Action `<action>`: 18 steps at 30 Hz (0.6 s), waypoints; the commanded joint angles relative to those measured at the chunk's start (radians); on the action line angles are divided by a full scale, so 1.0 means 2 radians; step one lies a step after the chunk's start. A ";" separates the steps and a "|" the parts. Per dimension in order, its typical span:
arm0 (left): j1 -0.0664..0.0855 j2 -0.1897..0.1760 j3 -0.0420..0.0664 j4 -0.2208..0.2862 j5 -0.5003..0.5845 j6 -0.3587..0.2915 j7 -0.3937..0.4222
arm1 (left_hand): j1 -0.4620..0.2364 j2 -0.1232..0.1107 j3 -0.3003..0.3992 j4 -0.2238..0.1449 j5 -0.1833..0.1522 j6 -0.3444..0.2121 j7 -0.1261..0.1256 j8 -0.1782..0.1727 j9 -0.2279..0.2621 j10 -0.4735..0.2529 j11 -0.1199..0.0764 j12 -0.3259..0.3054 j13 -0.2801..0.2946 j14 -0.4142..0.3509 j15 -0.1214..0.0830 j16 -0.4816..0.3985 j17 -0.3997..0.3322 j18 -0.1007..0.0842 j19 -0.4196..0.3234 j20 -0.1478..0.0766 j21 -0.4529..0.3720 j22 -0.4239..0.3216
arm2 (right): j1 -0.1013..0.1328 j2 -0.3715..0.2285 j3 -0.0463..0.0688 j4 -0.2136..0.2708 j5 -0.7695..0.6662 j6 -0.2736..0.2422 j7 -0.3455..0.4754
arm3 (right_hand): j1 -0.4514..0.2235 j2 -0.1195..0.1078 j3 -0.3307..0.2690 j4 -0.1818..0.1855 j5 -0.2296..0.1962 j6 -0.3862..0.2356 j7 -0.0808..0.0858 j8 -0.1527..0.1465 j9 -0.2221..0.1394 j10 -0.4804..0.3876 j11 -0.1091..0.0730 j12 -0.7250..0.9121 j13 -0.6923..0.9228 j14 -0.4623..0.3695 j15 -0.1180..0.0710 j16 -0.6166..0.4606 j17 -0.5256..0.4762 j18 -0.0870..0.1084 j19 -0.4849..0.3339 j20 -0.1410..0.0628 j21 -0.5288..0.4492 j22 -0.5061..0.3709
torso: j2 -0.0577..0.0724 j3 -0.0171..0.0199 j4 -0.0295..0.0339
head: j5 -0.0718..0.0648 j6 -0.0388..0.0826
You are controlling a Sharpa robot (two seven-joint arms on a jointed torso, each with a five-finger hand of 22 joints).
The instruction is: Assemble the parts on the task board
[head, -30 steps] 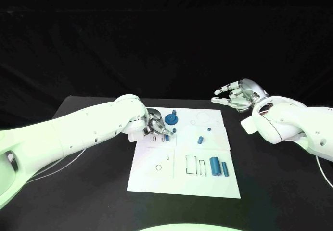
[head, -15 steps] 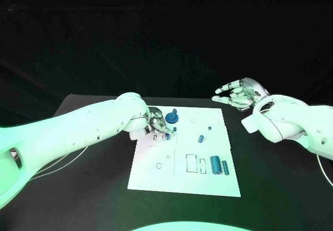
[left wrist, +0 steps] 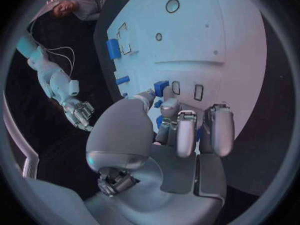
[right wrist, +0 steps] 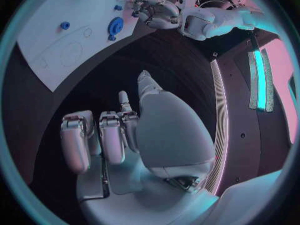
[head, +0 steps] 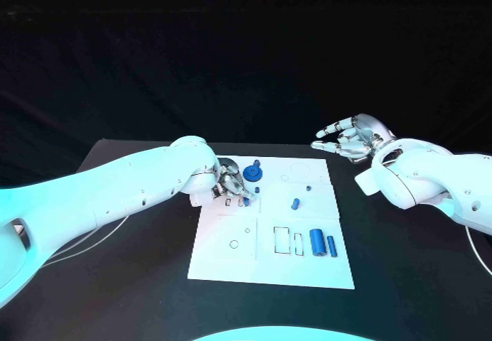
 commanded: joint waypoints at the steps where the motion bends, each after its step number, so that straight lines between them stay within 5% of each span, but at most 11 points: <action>1: 0.000 0.001 0.000 0.000 0.007 0.012 0.000 | 0.007 -0.002 0.011 0.000 -0.001 0.001 -0.003 -0.004 0.002 0.000 -0.004 -0.003 0.001 0.051 -0.003 0.003 0.130 -0.005 0.000 -0.004 0.003 0.018 | 0.000 0.000 0.000 0.000 -0.004 0.008 0.002 | -0.003 0.002 -0.002 0.000 -0.003 -0.001 -0.002 0.002 0.000 0.020 -0.004 0.000 0.097 0.046 -0.003 -0.002 0.111 -0.007 0.052 -0.003 0.002 0.132 | 0.000 0.0002 0.0001 | 0.000 0.000; 7: 0.000 0.001 0.000 0.002 0.016 0.012 0.002 | 0.033 -0.014 0.072 -0.013 -0.001 0.002 -0.005 -0.010 0.011 0.001 -0.006 -0.007 0.001 0.052 -0.005 0.003 0.131 -0.006 0.001 -0.006 0.003 0.019 | 0.000 0.001 0.000 0.000 -0.004 0.008 0.002 | -0.003 0.003 -0.002 0.000 -0.003 0.000 -0.002 0.003 0.000 0.020 -0.005 0.000 0.097 0.046 -0.003 -0.002 0.112 -0.007 0.052 -0.003 0.002 0.132 | 0.000 0.0003 -0.0002 | 0.000 0.001; 8: 0.000 0.000 0.000 0.003 0.017 0.012 0.003 | 0.046 -0.022 0.109 -0.028 -0.001 -0.002 -0.004 -0.013 0.015 -0.006 -0.006 -0.018 -0.011 0.052 -0.005 0.003 0.131 -0.006 0.001 -0.007 0.003 0.020 | 0.000 0.001 0.000 -0.001 -0.004 0.008 0.002 | -0.003 0.003 -0.002 0.000 -0.003 0.000 -0.002 0.003 0.000 0.020 -0.005 0.000 0.097 0.046 -0.003 -0.002 0.112 -0.007 0.052 -0.003 0.002 0.132 | 0.000 0.0001 0.0000 | -0.001 0.001; 10: 0.000 -0.002 0.000 0.005 0.018 0.010 0.005 | 0.037 -0.037 0.155 -0.042 -0.001 -0.004 -0.002 -0.015 0.023 -0.009 -0.005 -0.028 -0.021 0.051 -0.003 0.003 0.130 -0.006 0.000 -0.006 0.003 0.020 | 0.000 0.001 0.000 -0.001 -0.004 0.008 0.003 | -0.003 0.003 -0.002 0.000 -0.003 0.000 -0.002 0.003 0.000 0.020 -0.005 0.000 0.097 0.046 -0.003 -0.002 0.112 -0.007 0.052 -0.003 0.002 0.132 | 0.000 0.0001 0.0001 | -0.001 0.002; 18: 0.000 -0.011 0.003 0.015 0.028 -0.006 0.012 | 0.016 -0.047 0.222 -0.075 0.000 -0.006 0.003 -0.016 0.042 -0.007 -0.001 -0.038 -0.026 0.052 -0.001 0.003 0.131 -0.006 0.000 -0.004 0.003 0.021 | 0.000 0.001 0.000 -0.002 -0.002 0.008 0.004 | -0.003 0.003 -0.002 0.000 -0.003 0.000 -0.002 0.003 0.000 0.020 -0.005 0.001 0.097 0.046 -0.003 -0.002 0.111 -0.007 0.052 -0.003 0.002 0.132 | 0.000 0.0002 0.0006 | 0.000 0.001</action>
